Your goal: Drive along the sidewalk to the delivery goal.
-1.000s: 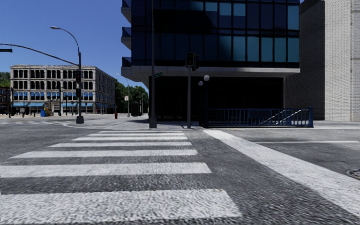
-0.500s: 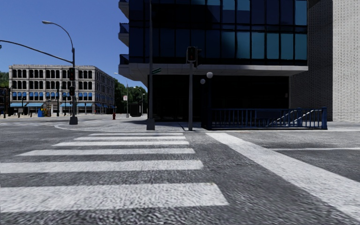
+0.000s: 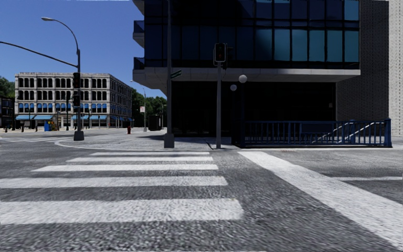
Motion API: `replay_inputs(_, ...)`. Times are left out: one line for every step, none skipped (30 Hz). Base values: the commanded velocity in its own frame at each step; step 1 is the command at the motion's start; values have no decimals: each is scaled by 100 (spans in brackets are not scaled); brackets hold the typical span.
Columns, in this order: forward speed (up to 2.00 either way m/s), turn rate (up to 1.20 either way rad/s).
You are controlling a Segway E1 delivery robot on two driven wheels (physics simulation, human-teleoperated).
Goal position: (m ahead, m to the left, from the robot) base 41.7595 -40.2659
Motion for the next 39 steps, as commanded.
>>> replay_inputs(161,37)
replay_inputs(161,37)
replay_inputs(161,37)
replay_inputs(161,37)
replay_inputs(161,37)
replay_inputs(161,37)
replay_inputs(161,37)
replay_inputs(160,37)
replay_inputs(160,37)
replay_inputs(160,35)
replay_inputs(160,35)
replay_inputs(160,21)
replay_inputs(160,13)
replay_inputs(160,8)
replay_inputs(160,8)
replay_inputs(160,4)
replay_inputs(160,2)
replay_inputs(160,1)
replay_inputs(160,1)
replay_inputs(160,0)
replay_inputs(160,0)
replay_inputs(160,0)
replay_inputs(160,0)
replay_inputs(160,0)
replay_inputs(160,0)
replay_inputs(160,0)
replay_inputs(160,0)
replay_inputs(160,0)
replay_inputs(160,0)
replay_inputs(161,0)
replay_inputs(161,0)
replay_inputs(162,0)
replay_inputs(162,0)
replay_inputs(162,0)
replay_inputs(161,2)
replay_inputs(159,6)
replay_inputs(158,7)
replay_inputs(158,7)
replay_inputs(156,7)
